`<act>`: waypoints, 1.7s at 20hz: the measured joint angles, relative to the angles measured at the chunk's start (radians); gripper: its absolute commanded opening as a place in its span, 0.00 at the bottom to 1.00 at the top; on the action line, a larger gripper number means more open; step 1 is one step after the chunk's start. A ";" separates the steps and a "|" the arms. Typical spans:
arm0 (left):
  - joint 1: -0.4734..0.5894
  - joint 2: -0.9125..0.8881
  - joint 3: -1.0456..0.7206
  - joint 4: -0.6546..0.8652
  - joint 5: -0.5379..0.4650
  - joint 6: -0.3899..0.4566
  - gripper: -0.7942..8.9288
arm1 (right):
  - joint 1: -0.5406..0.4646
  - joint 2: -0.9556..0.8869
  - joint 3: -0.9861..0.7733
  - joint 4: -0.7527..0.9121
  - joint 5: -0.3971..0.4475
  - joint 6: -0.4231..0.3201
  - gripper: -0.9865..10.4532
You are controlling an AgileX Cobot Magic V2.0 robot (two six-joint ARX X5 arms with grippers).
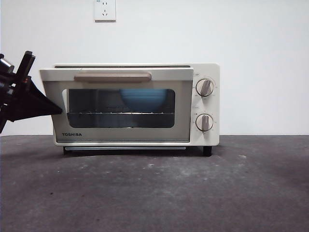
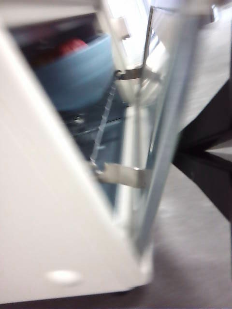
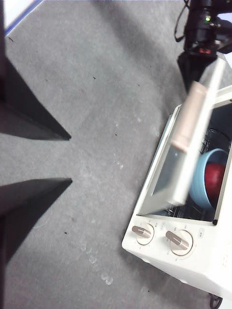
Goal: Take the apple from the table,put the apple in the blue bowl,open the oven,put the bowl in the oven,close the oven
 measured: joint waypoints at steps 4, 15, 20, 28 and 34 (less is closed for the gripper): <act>0.000 -0.005 0.024 0.006 -0.021 -0.017 0.09 | 0.000 0.000 0.000 0.000 0.000 0.001 0.20; -0.142 -0.504 0.024 -0.507 -0.272 0.217 0.09 | 0.000 0.001 0.000 0.018 0.000 0.001 0.20; -0.279 -0.789 0.024 -0.753 -0.387 0.277 0.09 | 0.000 0.001 0.000 0.056 -0.028 -0.010 0.20; -0.406 -1.059 0.024 -1.027 -0.573 0.304 0.09 | 0.000 0.008 0.000 0.145 -0.121 -0.064 0.19; -0.407 -1.117 0.024 -1.084 -0.592 0.312 0.09 | 0.000 0.008 0.000 0.163 -0.136 -0.089 0.09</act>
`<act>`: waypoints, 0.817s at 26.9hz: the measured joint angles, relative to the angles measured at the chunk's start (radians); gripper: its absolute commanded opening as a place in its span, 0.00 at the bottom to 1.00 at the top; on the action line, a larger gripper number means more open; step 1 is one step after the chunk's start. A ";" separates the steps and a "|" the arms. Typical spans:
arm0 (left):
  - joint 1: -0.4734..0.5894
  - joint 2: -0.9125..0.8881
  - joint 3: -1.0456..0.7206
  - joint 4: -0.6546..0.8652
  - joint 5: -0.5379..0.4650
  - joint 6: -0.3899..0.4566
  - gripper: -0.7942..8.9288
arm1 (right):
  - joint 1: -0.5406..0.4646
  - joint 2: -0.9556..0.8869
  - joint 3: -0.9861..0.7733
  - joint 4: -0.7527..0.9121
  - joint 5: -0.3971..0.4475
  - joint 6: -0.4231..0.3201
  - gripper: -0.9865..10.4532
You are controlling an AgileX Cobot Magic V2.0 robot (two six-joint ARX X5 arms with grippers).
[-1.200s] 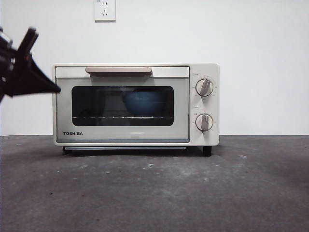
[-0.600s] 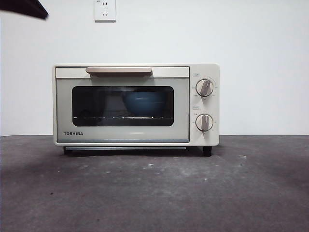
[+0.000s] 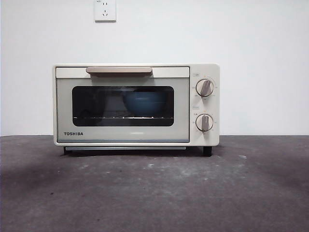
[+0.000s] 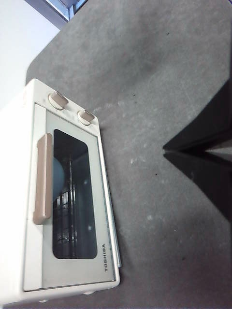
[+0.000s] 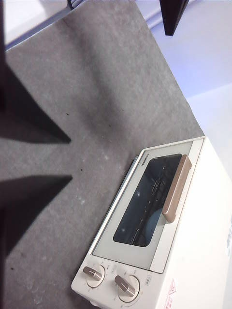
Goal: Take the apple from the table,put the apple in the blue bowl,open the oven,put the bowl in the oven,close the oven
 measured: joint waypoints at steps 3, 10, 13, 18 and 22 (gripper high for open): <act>0.000 -0.002 0.000 0.000 0.000 0.004 0.09 | 0.000 0.000 0.000 0.000 -0.003 -0.010 0.09; 0.000 -0.002 0.000 -0.005 0.000 0.004 0.09 | 0.000 0.000 0.000 0.000 0.005 -0.018 0.09; 0.000 -0.002 0.000 -0.005 0.000 0.004 0.09 | 0.000 0.000 0.000 0.000 0.005 -0.018 0.09; 0.000 -0.001 0.000 -0.005 0.000 0.004 0.09 | 0.000 -0.015 -0.001 0.000 0.005 -0.018 0.09; 0.000 -0.001 0.000 -0.005 0.000 0.004 0.09 | 0.000 -0.048 -0.001 0.000 0.005 -0.018 0.09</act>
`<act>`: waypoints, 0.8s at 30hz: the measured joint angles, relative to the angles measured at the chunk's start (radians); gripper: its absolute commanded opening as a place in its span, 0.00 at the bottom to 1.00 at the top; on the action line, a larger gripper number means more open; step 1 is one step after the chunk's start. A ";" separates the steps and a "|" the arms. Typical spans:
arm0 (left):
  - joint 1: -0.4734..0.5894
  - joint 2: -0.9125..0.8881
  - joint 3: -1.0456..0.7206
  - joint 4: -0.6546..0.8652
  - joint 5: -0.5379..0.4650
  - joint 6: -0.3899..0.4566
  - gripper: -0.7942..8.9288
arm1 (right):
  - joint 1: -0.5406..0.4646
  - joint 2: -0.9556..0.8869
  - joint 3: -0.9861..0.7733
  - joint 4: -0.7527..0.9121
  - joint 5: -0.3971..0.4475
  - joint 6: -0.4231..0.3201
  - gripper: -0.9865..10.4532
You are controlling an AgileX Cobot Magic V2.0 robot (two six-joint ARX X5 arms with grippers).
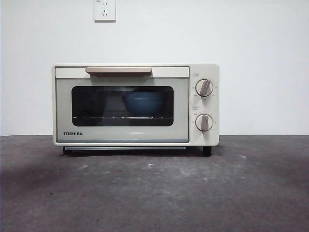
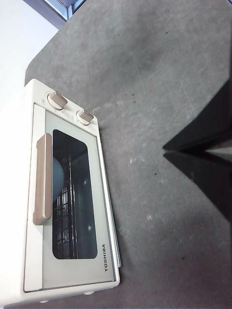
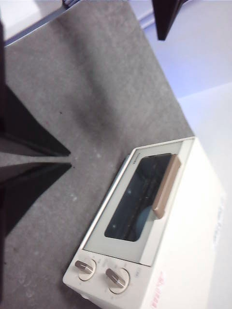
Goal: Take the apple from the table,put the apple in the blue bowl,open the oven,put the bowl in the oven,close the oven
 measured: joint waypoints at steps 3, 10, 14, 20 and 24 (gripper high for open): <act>0.000 0.000 0.000 0.000 0.000 0.000 0.09 | 0.000 -0.020 0.000 0.000 0.000 0.000 0.09; 0.002 -0.002 0.000 0.006 -0.003 0.035 0.09 | 0.000 -0.064 0.000 0.000 0.000 0.000 0.09; 0.058 -0.049 -0.014 0.119 -0.047 0.127 0.09 | 0.000 -0.097 0.000 0.000 0.000 0.000 0.09; 0.227 -0.197 -0.158 0.423 -0.095 0.238 0.09 | 0.000 -0.133 0.000 0.000 0.000 0.000 0.09; 0.319 -0.281 -0.306 0.545 -0.191 0.254 0.09 | 0.000 -0.162 0.000 0.000 0.000 0.000 0.09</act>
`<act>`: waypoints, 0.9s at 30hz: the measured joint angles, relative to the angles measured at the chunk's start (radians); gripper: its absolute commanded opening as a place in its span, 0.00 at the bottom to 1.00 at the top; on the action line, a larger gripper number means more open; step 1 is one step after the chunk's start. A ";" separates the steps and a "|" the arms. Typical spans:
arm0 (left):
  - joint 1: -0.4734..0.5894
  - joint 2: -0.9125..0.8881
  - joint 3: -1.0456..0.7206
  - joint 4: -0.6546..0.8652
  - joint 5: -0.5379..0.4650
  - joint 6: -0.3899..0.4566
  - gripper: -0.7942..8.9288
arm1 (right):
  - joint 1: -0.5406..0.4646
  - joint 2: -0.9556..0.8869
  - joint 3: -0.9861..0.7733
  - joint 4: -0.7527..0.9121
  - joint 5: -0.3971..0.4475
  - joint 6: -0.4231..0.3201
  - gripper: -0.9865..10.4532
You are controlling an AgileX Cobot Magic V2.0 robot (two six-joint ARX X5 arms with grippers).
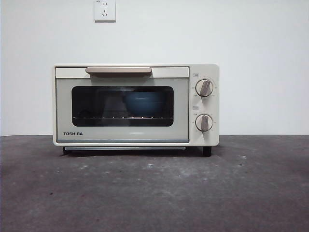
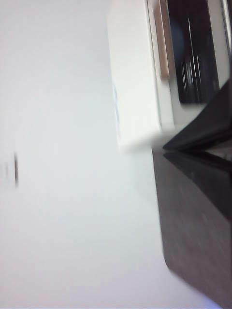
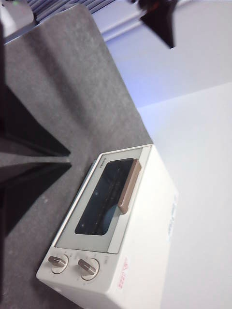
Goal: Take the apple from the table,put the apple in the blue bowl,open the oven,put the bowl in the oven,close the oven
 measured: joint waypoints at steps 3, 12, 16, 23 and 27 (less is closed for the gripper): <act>0.032 -0.063 -0.105 0.016 -0.001 0.000 0.09 | 0.000 -0.013 0.000 0.000 0.000 0.000 0.09; 0.046 -0.194 -0.362 0.014 -0.001 -0.012 0.09 | 0.000 -0.047 0.000 0.000 0.000 0.000 0.09; 0.046 -0.246 -0.425 0.013 -0.001 -0.019 0.09 | 0.000 -0.051 0.000 0.000 0.000 0.000 0.09; 0.046 -0.271 -0.460 -0.039 -0.001 -0.024 0.09 | 0.000 -0.057 0.000 0.000 0.000 0.000 0.09; 0.046 -0.271 -0.460 -0.084 -0.003 -0.032 0.09 | 0.000 -0.057 0.000 0.000 0.000 0.000 0.09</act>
